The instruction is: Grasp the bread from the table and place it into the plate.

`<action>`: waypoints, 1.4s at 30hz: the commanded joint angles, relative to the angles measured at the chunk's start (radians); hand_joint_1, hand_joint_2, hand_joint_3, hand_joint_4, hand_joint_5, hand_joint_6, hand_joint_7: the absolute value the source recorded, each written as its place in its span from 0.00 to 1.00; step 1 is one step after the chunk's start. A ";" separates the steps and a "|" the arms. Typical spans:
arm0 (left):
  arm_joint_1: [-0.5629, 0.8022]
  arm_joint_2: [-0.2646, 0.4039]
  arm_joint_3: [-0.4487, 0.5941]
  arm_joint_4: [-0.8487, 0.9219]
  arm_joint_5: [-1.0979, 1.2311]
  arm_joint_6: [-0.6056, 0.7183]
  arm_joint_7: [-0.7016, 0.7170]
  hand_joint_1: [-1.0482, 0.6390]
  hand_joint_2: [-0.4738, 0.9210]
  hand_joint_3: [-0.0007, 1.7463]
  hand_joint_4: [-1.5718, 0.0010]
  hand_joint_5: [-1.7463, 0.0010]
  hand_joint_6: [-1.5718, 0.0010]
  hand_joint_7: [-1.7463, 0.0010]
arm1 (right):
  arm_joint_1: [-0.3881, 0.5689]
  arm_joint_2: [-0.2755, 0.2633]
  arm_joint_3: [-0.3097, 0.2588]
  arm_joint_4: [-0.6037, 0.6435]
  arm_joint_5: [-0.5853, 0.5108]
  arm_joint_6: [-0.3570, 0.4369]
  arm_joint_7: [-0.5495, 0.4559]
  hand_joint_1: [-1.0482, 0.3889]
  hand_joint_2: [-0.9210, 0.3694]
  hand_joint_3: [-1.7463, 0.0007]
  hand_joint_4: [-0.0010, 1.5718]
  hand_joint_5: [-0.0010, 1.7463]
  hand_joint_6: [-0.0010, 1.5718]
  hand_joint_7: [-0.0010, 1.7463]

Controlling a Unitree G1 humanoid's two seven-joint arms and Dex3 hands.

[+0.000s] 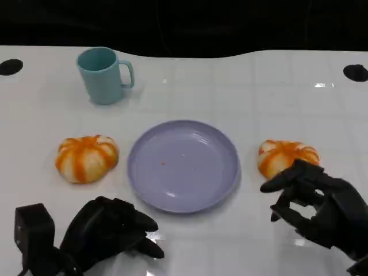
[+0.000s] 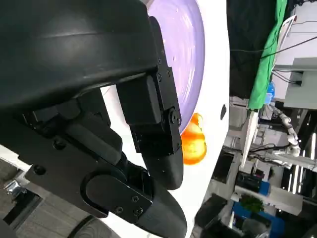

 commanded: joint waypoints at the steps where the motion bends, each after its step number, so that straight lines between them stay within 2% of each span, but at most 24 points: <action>1: 0.003 0.011 0.003 0.004 0.000 -0.005 -0.001 0.00 0.87 0.00 0.00 0.88 0.00 0.99 | -0.028 -0.061 -0.018 0.018 -0.065 -0.056 -0.025 0.40 0.00 0.93 0.28 0.64 0.32 0.29; 3: 0.003 0.009 0.004 0.003 -0.003 0.000 0.000 0.00 0.87 0.00 0.00 0.88 0.00 0.99 | -0.034 -0.082 -0.018 0.009 -0.109 -0.058 -0.045 0.40 0.00 0.94 0.28 0.60 0.33 0.25; 6: 0.001 0.007 0.005 0.007 -0.003 -0.001 -0.001 0.00 0.87 0.00 0.00 0.87 0.00 0.99 | -0.051 -0.145 -0.024 -0.029 -0.232 -0.052 -0.089 0.38 0.00 0.97 0.21 0.43 0.31 0.12; 8: 0.001 0.008 0.003 0.006 0.002 -0.006 0.003 0.00 0.87 0.00 0.00 0.87 0.00 0.99 | -0.062 -0.174 -0.027 -0.029 -0.299 -0.069 -0.124 0.37 0.00 0.98 0.19 0.39 0.30 0.07; 10: -0.001 0.010 0.003 0.008 0.005 -0.006 0.005 0.00 0.87 0.00 0.00 0.87 0.00 0.99 | -0.075 -0.204 -0.027 -0.022 -0.376 -0.080 -0.169 0.37 0.01 0.99 0.18 0.37 0.29 0.05; 12: -0.004 0.010 0.004 0.013 0.002 -0.005 0.002 0.00 0.87 0.00 0.00 0.87 0.00 0.99 | -0.084 -0.229 -0.023 -0.020 -0.441 -0.078 -0.207 0.37 0.00 1.00 0.18 0.32 0.28 0.02; 17: -0.007 0.010 0.007 0.018 -0.001 0.004 0.000 0.00 0.87 0.00 0.00 0.87 0.00 0.98 | -0.104 -0.269 -0.004 -0.033 -0.570 -0.032 -0.261 0.35 0.01 1.00 0.18 0.19 0.24 0.00; 25: -0.008 0.011 0.006 0.020 0.000 0.002 0.001 0.00 0.87 0.00 0.00 0.87 0.00 0.98 | -0.105 -0.280 0.011 -0.040 -0.586 -0.014 -0.281 0.35 0.02 1.00 0.19 0.16 0.23 0.00; 26: -0.006 0.011 0.005 0.017 0.003 -0.002 0.003 0.00 0.87 0.00 0.00 0.87 0.00 0.98 | -0.128 -0.297 0.038 -0.039 -0.686 0.015 -0.304 0.35 0.02 1.00 0.19 0.15 0.23 0.00; 27: -0.004 0.012 0.004 0.014 0.006 -0.006 0.006 0.00 0.87 0.00 0.00 0.87 0.00 0.98 | -0.147 -0.309 0.063 -0.036 -0.769 0.042 -0.324 0.32 0.03 1.00 0.14 0.13 0.18 0.00; 29: 0.000 0.012 0.002 0.010 0.009 -0.012 0.008 0.00 0.87 0.00 0.00 0.87 0.00 0.99 | -0.173 -0.320 0.099 -0.030 -0.878 0.084 -0.359 0.30 0.05 1.00 0.12 0.12 0.15 0.00; 33: 0.000 0.010 0.005 0.010 0.000 -0.003 0.000 0.00 0.87 0.00 0.00 0.87 0.00 0.99 | -0.214 -0.311 0.141 0.000 -0.927 0.148 -0.365 0.28 0.05 1.00 0.09 0.11 0.14 0.00; 42: 0.011 0.007 0.003 -0.009 -0.001 0.007 0.006 0.00 0.87 0.00 0.00 0.87 0.00 0.98 | -0.333 -0.308 0.237 0.160 -0.972 0.198 -0.428 0.29 0.07 1.00 0.10 0.13 0.15 0.00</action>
